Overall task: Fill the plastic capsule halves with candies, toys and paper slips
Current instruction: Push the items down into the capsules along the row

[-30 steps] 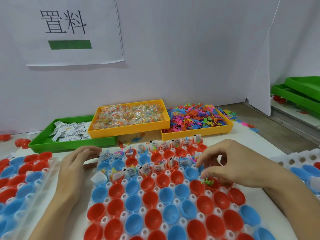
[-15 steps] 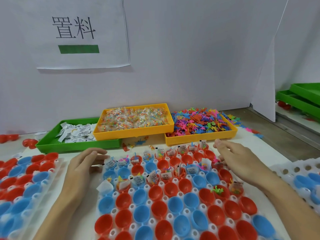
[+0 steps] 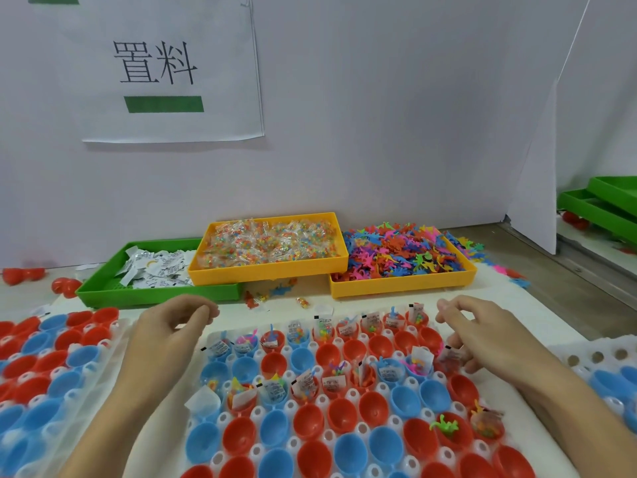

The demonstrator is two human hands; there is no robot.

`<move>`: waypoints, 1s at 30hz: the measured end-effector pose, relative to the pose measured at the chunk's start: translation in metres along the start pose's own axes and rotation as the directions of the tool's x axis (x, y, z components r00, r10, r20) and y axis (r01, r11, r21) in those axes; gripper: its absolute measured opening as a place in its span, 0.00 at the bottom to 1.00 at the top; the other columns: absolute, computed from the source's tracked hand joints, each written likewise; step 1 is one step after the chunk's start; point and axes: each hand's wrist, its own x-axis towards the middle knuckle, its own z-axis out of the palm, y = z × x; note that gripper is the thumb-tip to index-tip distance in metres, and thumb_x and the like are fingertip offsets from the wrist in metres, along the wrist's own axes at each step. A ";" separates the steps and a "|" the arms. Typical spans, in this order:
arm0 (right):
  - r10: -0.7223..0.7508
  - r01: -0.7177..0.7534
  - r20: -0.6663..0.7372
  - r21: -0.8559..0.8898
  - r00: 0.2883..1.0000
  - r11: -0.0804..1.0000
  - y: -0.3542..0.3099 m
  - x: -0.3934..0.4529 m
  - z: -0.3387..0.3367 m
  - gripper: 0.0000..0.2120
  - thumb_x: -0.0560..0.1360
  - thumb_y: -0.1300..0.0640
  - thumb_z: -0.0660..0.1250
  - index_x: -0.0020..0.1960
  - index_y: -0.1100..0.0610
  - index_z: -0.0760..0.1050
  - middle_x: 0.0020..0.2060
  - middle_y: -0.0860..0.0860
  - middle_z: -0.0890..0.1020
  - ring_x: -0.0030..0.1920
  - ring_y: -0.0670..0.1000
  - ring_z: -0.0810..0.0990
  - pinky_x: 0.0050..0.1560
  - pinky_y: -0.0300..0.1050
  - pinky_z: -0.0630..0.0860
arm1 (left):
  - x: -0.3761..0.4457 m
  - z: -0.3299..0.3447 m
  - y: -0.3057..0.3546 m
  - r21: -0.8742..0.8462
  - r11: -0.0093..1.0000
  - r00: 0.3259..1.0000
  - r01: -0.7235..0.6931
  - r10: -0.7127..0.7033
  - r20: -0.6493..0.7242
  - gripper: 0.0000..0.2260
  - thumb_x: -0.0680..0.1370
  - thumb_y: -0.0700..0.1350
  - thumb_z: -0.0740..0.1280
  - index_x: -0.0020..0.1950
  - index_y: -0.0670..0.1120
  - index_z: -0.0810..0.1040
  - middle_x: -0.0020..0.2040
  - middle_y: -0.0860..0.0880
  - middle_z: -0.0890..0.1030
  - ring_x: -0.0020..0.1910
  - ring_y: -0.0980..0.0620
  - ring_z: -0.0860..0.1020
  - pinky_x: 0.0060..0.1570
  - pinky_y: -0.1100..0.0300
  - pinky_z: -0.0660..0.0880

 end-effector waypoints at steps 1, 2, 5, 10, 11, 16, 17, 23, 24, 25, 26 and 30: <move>0.000 0.000 0.003 0.002 1.000 1.000 0.001 0.000 0.000 0.17 0.81 0.40 0.58 0.43 0.48 0.78 0.29 0.49 0.82 0.27 0.45 0.81 0.25 0.35 0.73 | 0.003 0.002 0.009 0.056 0.997 0.998 -0.044 0.042 0.036 0.10 0.78 0.36 0.67 0.43 0.48 0.84 0.41 0.55 0.85 0.43 0.61 0.81 0.43 0.70 0.76; 0.001 -0.001 0.007 0.008 1.000 1.000 0.001 0.001 0.000 0.17 0.81 0.41 0.58 0.43 0.48 0.78 0.31 0.50 0.82 0.27 0.44 0.81 0.25 0.35 0.73 | 0.007 0.006 0.017 0.101 0.991 0.993 -0.087 0.078 0.092 0.09 0.78 0.37 0.68 0.45 0.49 0.85 0.42 0.57 0.85 0.42 0.63 0.81 0.42 0.73 0.75; -0.003 0.002 0.017 0.020 1.000 1.000 0.002 0.003 0.001 0.17 0.81 0.41 0.57 0.43 0.48 0.78 0.34 0.51 0.82 0.26 0.42 0.80 0.25 0.35 0.73 | 0.028 0.030 0.043 0.231 0.933 0.927 -0.275 0.194 0.320 0.08 0.78 0.39 0.69 0.52 0.48 0.85 0.47 0.58 0.84 0.42 0.69 0.79 0.42 0.79 0.71; -0.007 0.006 0.031 0.029 0.999 1.000 0.004 0.003 0.002 0.16 0.81 0.41 0.57 0.43 0.46 0.78 0.34 0.46 0.80 0.28 0.42 0.80 0.30 0.39 0.74 | 0.060 0.085 0.067 0.361 0.785 0.702 -0.503 0.128 0.701 0.13 0.82 0.41 0.65 0.65 0.48 0.80 0.62 0.53 0.82 0.56 0.59 0.80 0.61 0.65 0.72; -0.006 0.005 0.035 0.025 0.999 1.000 0.004 0.003 0.003 0.16 0.82 0.41 0.56 0.43 0.46 0.78 0.34 0.45 0.80 0.29 0.42 0.80 0.33 0.41 0.75 | 0.063 0.093 0.067 0.371 0.755 0.653 -0.540 0.098 0.751 0.14 0.82 0.39 0.65 0.67 0.48 0.79 0.64 0.53 0.80 0.59 0.57 0.79 0.63 0.61 0.73; -0.028 0.030 0.075 -0.016 0.997 0.999 0.004 0.003 0.004 0.16 0.82 0.41 0.54 0.45 0.44 0.77 0.46 0.40 0.81 0.44 0.42 0.81 0.39 0.40 0.71 | 0.074 0.104 0.058 0.369 0.642 0.522 -0.672 0.057 0.851 0.14 0.80 0.35 0.66 0.61 0.48 0.82 0.54 0.52 0.83 0.52 0.53 0.80 0.53 0.55 0.78; -0.031 0.032 0.079 -0.012 0.996 0.999 0.004 0.003 0.004 0.16 0.82 0.41 0.54 0.45 0.45 0.77 0.47 0.41 0.82 0.45 0.43 0.81 0.39 0.39 0.70 | 0.077 0.102 0.056 0.361 0.650 0.525 -0.668 0.069 0.848 0.10 0.80 0.36 0.67 0.56 0.46 0.84 0.48 0.52 0.83 0.46 0.54 0.80 0.50 0.56 0.77; -0.041 0.040 0.092 0.010 0.995 0.999 0.001 0.001 0.002 0.17 0.82 0.41 0.54 0.46 0.46 0.77 0.48 0.43 0.82 0.47 0.44 0.81 0.40 0.38 0.70 | 0.078 0.094 0.052 0.339 0.688 0.565 -0.642 0.124 0.816 0.08 0.76 0.41 0.72 0.54 0.46 0.86 0.52 0.54 0.85 0.49 0.60 0.81 0.52 0.66 0.75; -0.042 0.041 0.093 0.011 0.995 0.999 0.001 0.001 0.002 0.17 0.82 0.41 0.54 0.46 0.46 0.77 0.48 0.43 0.82 0.47 0.44 0.81 0.41 0.38 0.70 | 0.078 0.094 0.051 0.348 0.686 0.578 -0.639 0.129 0.806 0.07 0.76 0.41 0.73 0.53 0.46 0.86 0.52 0.54 0.85 0.50 0.59 0.81 0.52 0.66 0.75; -0.041 0.040 0.096 0.013 0.995 0.999 0.001 0.000 0.002 0.17 0.82 0.41 0.54 0.47 0.46 0.77 0.48 0.43 0.82 0.48 0.44 0.81 0.41 0.39 0.71 | 0.078 0.093 0.051 0.356 0.689 0.592 -0.631 0.132 0.795 0.07 0.76 0.41 0.73 0.52 0.45 0.86 0.52 0.53 0.85 0.50 0.59 0.81 0.52 0.67 0.75; -0.039 0.038 0.097 0.018 0.995 0.999 0.000 0.000 0.002 0.17 0.82 0.41 0.54 0.47 0.46 0.77 0.49 0.43 0.82 0.48 0.45 0.81 0.43 0.40 0.71 | 0.078 0.092 0.051 0.357 0.699 0.607 -0.619 0.137 0.783 0.06 0.76 0.41 0.73 0.51 0.45 0.86 0.51 0.53 0.85 0.48 0.59 0.81 0.51 0.66 0.75; -0.043 0.041 0.093 0.022 0.995 0.999 -0.001 -0.001 0.000 0.17 0.82 0.42 0.54 0.46 0.47 0.77 0.46 0.42 0.82 0.47 0.45 0.81 0.40 0.41 0.71 | 0.075 0.083 0.058 0.319 0.748 0.646 -0.582 0.187 0.740 0.03 0.75 0.40 0.74 0.47 0.44 0.86 0.43 0.54 0.85 0.42 0.63 0.81 0.48 0.65 0.77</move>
